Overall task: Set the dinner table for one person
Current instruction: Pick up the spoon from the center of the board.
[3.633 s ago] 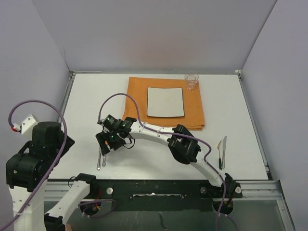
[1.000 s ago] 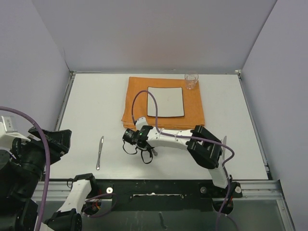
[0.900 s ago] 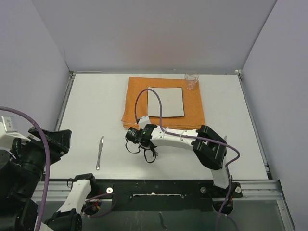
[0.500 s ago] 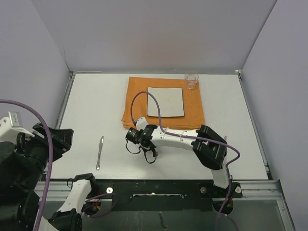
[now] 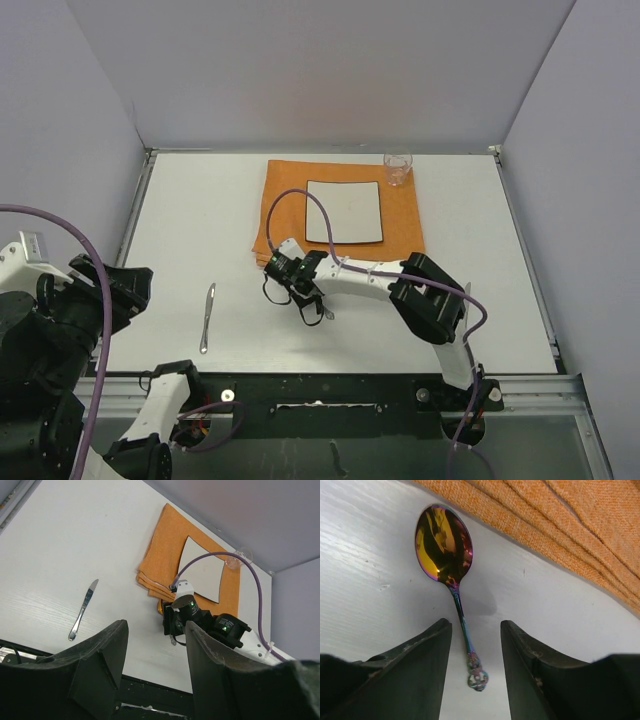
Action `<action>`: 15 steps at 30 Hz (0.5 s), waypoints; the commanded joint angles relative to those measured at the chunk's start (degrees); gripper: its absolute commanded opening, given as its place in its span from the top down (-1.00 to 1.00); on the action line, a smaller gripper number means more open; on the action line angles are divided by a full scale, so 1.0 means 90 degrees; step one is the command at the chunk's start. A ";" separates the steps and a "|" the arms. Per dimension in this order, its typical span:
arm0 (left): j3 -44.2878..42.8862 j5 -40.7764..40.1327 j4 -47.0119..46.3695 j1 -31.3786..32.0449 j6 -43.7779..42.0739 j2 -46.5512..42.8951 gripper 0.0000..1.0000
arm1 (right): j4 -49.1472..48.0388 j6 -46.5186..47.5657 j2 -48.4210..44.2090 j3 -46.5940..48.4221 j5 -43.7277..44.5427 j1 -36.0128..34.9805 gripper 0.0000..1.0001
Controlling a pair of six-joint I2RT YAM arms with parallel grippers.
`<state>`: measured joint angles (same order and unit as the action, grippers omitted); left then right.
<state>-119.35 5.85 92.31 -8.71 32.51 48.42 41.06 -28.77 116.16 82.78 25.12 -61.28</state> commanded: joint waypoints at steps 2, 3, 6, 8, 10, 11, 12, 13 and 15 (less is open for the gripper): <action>-0.0014 -0.0111 0.0750 -0.0081 -0.0062 -0.0020 0.04 | -0.0332 0.0265 0.0311 0.0271 -0.0310 0.0089 0.13; -0.0011 -0.0126 0.0749 -0.0091 -0.0063 -0.0012 0.04 | -0.0346 0.0263 0.0357 0.0306 -0.0345 0.0090 0.14; -0.0011 -0.0181 0.0749 -0.0097 -0.0068 -0.0009 0.04 | -0.0394 0.0291 0.0487 0.0387 -0.0478 0.0095 0.15; 0.0004 -0.0216 0.0749 -0.0097 -0.0077 -0.0011 0.04 | -0.0373 0.0287 0.0595 0.0433 -0.0620 0.0090 0.22; 0.0009 -0.0243 0.0749 -0.0094 -0.0077 -0.0007 0.04 | -0.0354 0.0262 0.0682 0.0440 -0.0780 0.0090 0.38; 0.0007 -0.0262 0.0749 -0.0096 -0.0077 -0.0001 0.04 | -0.0347 0.0258 0.0721 0.0425 -0.0852 0.0090 0.61; 0.0002 -0.0280 0.0749 -0.0097 -0.0077 0.0008 0.04 | -0.0336 0.0253 0.0760 0.0401 -0.0905 0.0088 0.84; -0.0003 -0.0301 0.0749 -0.0097 -0.0086 0.0006 0.04 | -0.0306 0.0217 0.0781 0.0386 -0.0926 0.0088 0.99; -0.0017 -0.0331 0.0749 -0.0092 -0.0097 0.0028 0.04 | -0.0315 0.0215 0.0790 0.0279 -0.1011 0.0108 1.00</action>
<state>-119.35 4.21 92.31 -9.17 32.49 48.42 37.89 -25.85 119.66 87.09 21.02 -60.45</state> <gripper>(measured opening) 0.480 0.029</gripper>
